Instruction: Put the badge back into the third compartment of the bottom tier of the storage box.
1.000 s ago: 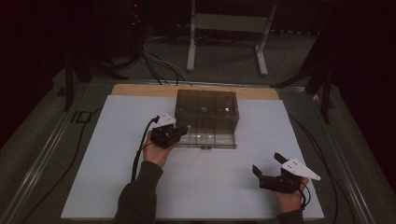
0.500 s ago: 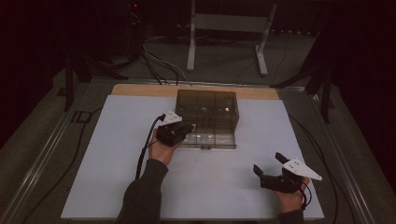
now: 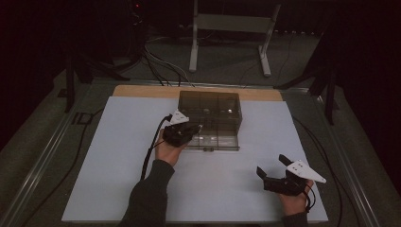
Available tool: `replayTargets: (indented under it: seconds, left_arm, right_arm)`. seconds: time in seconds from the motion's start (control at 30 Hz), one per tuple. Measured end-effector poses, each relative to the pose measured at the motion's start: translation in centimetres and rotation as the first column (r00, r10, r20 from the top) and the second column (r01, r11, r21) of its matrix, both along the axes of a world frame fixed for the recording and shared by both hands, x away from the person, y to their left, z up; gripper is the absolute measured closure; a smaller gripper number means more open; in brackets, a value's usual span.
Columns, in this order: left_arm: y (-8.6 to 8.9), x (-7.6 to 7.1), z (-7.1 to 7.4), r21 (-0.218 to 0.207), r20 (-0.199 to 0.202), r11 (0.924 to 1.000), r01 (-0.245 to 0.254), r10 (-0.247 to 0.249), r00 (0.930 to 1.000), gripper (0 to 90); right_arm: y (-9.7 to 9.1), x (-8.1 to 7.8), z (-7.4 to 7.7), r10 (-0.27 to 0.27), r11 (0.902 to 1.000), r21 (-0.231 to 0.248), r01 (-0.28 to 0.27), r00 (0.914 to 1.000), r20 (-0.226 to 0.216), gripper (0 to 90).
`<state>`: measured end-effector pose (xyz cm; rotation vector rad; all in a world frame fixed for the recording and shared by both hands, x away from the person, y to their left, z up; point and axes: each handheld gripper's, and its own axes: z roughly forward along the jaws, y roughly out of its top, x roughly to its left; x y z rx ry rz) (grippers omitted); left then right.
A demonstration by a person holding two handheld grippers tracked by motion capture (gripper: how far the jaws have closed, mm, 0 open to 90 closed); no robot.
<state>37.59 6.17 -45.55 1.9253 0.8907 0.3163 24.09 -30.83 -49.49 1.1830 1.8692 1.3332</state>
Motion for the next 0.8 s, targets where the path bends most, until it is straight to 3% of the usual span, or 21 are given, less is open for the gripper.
replayTargets:
  seconds: [0.8]
  left_arm:
    - [-2.1, 0.8, 0.1, 0.008, -0.009, 0.9998, 0.020, -0.020, 0.9997, 88.2]
  right_arm:
    - [0.1, 0.0, 0.0, 0.005, 1.0000, 0.001, -0.005, 1.0000, -0.001, 0.1]
